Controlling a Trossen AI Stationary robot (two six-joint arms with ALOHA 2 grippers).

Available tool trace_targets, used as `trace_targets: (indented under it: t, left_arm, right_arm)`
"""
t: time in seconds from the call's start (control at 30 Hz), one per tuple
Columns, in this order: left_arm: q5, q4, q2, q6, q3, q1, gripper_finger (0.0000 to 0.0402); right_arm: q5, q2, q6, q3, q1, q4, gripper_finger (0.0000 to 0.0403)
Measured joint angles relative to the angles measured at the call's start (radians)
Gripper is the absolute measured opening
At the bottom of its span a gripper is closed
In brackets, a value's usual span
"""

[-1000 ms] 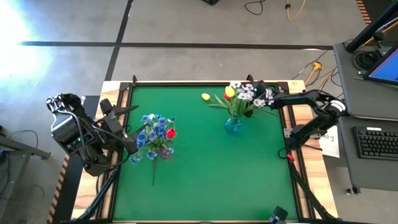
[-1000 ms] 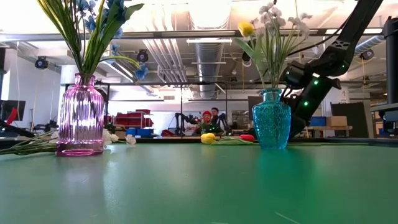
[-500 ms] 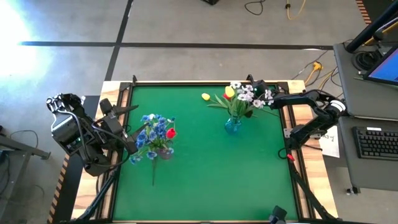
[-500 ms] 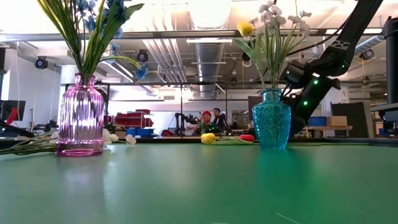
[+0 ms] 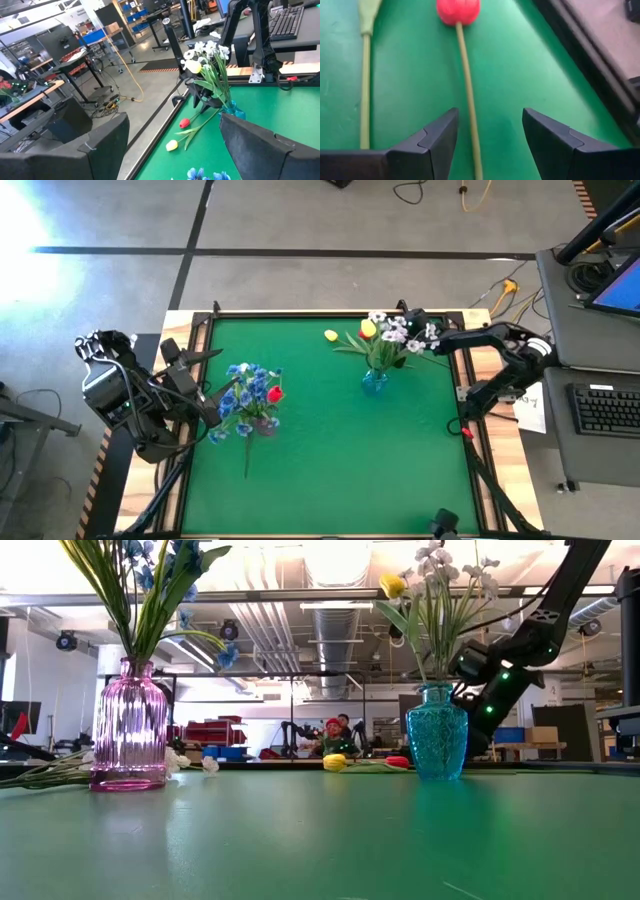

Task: Sort flowers into vase by color
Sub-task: Put the red tulip into the violet vase

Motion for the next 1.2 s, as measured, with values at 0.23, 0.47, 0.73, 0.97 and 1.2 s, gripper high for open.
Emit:
trace_targets:
  t: [0.23, 0.47, 0.73, 0.97, 1.2]
  left_arm:
    - [0.002, 0.0, 0.0, 0.0, 0.0, 0.0, 0.0297]
    - [0.003, 0.0, 0.0, 0.0, 0.0, 0.0, 0.0297]
    - [0.003, 0.0, 0.0, 0.0, 0.0, 0.0, 0.0297]
    - [0.003, 0.0, 0.0, 0.0, 0.0, 0.0, 0.0297]
    - [0.003, 0.0, 0.0, 0.0, 0.0, 0.0, 0.0297]
  right_arm:
    - [-0.004, 0.052, 0.0, 0.003, 0.0, 0.03, 0.0209]
    - [-0.015, 0.054, 0.004, 0.002, 0.0, 0.033, 0.014]
    - [-0.054, 0.055, 0.009, 0.001, 0.001, 0.03, 0.0018]
    - [-0.034, 0.005, 0.049, -0.004, 0.0, 0.006, 0.0013]
    - [0.042, -0.13, 0.078, -0.002, -0.004, 0.014, 0.0013]
